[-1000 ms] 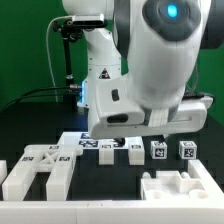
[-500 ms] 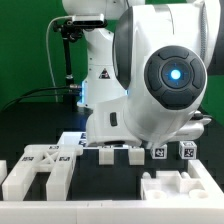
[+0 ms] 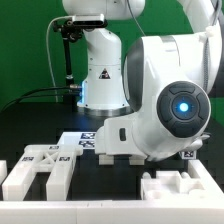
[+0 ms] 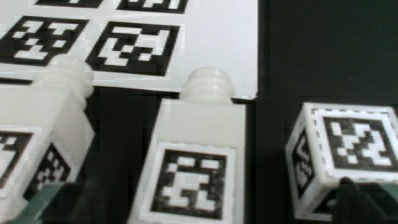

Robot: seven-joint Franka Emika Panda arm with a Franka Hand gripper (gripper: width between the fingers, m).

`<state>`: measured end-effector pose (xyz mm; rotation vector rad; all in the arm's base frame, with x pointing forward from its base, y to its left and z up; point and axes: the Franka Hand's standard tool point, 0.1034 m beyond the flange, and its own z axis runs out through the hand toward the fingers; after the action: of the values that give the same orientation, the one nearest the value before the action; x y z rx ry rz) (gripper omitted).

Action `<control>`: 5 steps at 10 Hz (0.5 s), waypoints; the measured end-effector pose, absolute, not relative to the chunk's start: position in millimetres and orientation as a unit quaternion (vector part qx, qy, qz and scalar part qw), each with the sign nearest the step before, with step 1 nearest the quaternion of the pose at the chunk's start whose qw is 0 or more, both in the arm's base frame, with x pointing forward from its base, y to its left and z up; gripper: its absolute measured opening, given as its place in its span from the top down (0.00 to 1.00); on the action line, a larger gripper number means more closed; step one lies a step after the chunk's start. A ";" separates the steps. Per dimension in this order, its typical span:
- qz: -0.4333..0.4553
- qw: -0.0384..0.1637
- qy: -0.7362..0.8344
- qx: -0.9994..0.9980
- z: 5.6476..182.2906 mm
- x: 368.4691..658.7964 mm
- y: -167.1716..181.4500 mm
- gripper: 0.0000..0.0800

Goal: Assemble chair

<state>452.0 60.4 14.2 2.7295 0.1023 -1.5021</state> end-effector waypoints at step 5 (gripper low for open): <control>-0.482 0.012 0.032 0.875 14.2 451.9 59.7 0.64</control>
Offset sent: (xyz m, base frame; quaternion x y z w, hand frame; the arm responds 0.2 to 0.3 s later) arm 0.0000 0.0000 0.0000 0.0000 0.0000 0.0000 1.0000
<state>451.9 59.7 14.2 2.7300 0.1004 -1.5034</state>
